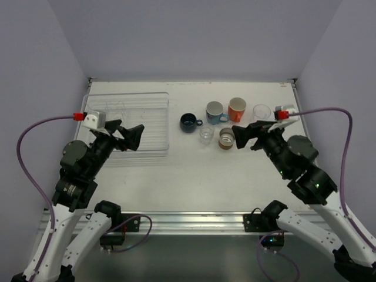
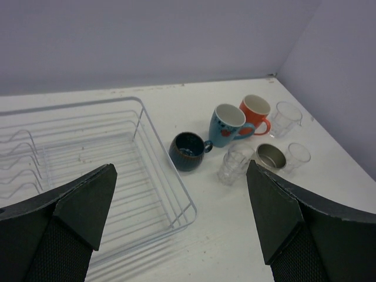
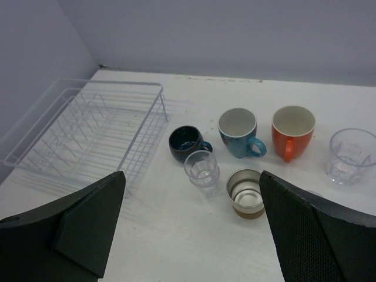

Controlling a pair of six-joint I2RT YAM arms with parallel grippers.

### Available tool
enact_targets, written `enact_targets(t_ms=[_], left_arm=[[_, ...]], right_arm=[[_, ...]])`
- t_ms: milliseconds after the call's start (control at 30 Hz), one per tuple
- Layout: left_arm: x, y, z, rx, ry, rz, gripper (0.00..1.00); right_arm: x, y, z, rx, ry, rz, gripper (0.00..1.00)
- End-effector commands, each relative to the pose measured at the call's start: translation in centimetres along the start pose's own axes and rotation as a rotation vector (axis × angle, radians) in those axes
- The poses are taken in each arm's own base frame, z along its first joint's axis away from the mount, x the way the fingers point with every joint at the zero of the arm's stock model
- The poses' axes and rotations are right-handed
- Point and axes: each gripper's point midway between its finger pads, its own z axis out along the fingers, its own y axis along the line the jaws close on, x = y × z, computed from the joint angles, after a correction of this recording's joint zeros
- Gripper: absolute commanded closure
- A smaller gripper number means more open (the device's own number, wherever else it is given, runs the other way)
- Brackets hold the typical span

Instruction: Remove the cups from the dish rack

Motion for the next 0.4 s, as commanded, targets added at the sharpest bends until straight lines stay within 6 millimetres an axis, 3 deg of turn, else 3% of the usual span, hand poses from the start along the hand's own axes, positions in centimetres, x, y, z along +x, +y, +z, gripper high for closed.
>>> enact_targets(t_ms=[0, 167, 233, 367], left_arm=[[-4.5, 0.0, -0.9, -0.050, -0.105, -0.002, 0.00], [-5.2, 0.3, -2.0, -0.074, -0.144, -0.008, 0.00], [-5.1, 0.8, -2.4, -0.103, -0.166, -0.011, 0.00], [-4.1, 1.6, -2.2, -0.131, -0.167, -0.019, 0.00]], right_arm=[[-0.6, -1.9, -1.5, 0.075, -0.119, 0.115, 0.01], [0.0, -4.4, -4.6, 0.137, -0.227, 0.202, 0.01], [0.8, -4.6, -4.7, 0.132, -0.240, 0.228, 0.01], [0.3, -4.1, -5.2, 0.088, -0.283, 0.257, 0.01]])
